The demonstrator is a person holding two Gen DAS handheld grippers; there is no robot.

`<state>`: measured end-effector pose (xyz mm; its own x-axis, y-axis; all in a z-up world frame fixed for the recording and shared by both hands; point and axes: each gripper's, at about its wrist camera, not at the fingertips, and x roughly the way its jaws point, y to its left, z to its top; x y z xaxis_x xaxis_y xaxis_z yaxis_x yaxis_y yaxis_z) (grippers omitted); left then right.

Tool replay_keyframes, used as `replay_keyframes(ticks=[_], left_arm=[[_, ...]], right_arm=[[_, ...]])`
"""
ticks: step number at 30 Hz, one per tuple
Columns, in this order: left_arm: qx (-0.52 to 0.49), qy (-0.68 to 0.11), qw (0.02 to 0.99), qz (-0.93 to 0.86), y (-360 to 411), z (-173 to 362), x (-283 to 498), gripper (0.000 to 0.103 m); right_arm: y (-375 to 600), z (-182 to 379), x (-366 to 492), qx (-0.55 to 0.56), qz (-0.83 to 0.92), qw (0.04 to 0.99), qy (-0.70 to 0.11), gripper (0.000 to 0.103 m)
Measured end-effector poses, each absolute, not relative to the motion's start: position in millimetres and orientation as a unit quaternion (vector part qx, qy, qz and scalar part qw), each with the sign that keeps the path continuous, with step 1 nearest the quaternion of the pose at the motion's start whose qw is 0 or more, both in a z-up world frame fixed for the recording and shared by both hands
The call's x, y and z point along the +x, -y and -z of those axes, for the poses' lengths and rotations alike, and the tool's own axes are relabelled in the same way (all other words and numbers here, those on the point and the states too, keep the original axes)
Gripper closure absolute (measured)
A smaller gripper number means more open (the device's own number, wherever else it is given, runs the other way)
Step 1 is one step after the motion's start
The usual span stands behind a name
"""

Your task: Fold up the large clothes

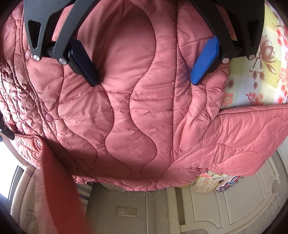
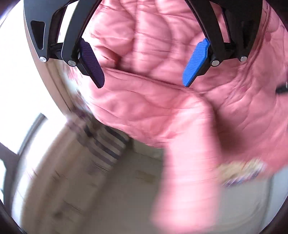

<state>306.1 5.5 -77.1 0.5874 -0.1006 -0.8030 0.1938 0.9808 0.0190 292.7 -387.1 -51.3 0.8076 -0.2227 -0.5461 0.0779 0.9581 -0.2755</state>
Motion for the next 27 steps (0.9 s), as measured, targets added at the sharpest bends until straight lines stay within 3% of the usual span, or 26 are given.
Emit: replay_keyframes(ticks=[4, 10, 15, 17, 18, 20, 22, 27], left_arm=[[0.029, -0.461, 0.879, 0.119, -8.0, 67.4, 301.9, 0.002], [-0.134, -0.465, 0.853, 0.196, -21.1, 22.3, 333.2, 0.002], [-0.13, -0.459, 0.869, 0.13, -3.5, 26.3, 388.7, 0.004], [-0.141, -0.479, 0.859, 0.111, 4.5, 41.4, 410.4, 0.018], [-0.151, -0.489, 0.852, 0.112, 7.7, 47.3, 417.3, 0.035], [-0.147, -0.482, 0.858, 0.1, 16.8, 52.4, 419.7, 0.044], [-0.129, -0.477, 0.863, 0.103, 28.2, 52.4, 415.5, 0.08], [-0.12, -0.457, 0.874, 0.116, 31.7, 45.6, 381.3, 0.082]], right_arm=[[455.7, 59.2, 304.2, -0.005, 0.13, 0.936, -0.327, 0.02], [526.2, 88.2, 308.5, 0.152, 0.139, 0.916, -0.344, 0.02], [530.3, 93.1, 312.1, 0.176, 0.133, 0.916, -0.335, 0.02], [519.7, 89.3, 307.3, 0.168, 0.133, 0.918, -0.334, 0.02], [514.8, 89.2, 307.1, 0.168, 0.133, 0.918, -0.333, 0.02], [514.1, 88.8, 308.2, 0.171, 0.131, 0.918, -0.333, 0.02], [507.7, 86.5, 294.8, 0.179, 0.128, 0.917, -0.332, 0.02], [503.2, 89.8, 279.2, 0.193, 0.125, 0.916, -0.328, 0.02]])
